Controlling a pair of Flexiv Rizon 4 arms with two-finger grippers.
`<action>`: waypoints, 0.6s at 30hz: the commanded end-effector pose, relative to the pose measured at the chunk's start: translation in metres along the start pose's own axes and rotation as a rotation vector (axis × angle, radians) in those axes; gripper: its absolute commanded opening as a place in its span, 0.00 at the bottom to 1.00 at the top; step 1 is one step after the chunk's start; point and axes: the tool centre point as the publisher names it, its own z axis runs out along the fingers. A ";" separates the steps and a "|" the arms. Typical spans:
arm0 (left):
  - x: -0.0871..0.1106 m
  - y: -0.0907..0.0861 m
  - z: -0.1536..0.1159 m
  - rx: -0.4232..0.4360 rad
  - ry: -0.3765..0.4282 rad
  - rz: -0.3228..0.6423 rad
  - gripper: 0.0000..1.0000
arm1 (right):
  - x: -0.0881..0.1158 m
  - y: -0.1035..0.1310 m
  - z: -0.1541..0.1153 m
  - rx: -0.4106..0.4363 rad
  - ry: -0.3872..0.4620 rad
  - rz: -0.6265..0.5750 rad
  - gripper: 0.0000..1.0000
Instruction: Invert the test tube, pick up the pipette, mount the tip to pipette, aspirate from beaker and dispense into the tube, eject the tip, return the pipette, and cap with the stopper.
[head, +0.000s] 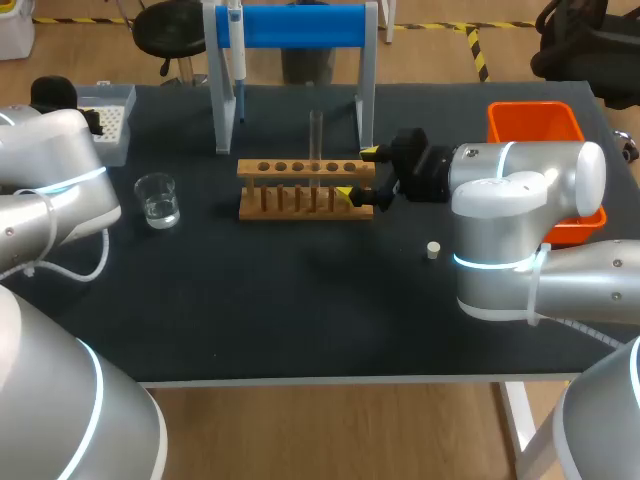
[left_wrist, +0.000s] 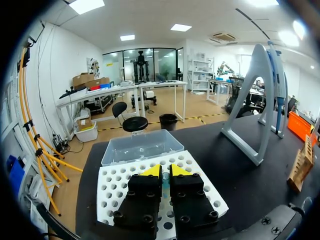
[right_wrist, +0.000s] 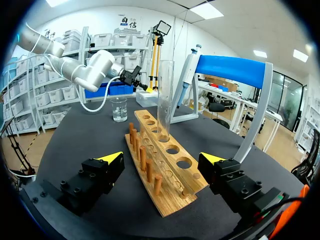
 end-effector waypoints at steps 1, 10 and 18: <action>-0.002 0.001 0.001 -0.006 0.005 0.001 0.00 | 0.000 -0.001 0.001 -0.003 -0.002 0.000 1.00; -0.001 -0.002 -0.001 -0.001 0.002 0.003 0.00 | 0.000 -0.001 0.001 -0.003 -0.002 0.000 1.00; -0.001 -0.007 -0.004 0.003 -0.006 0.012 0.00 | 0.000 -0.001 0.001 -0.003 -0.002 0.000 1.00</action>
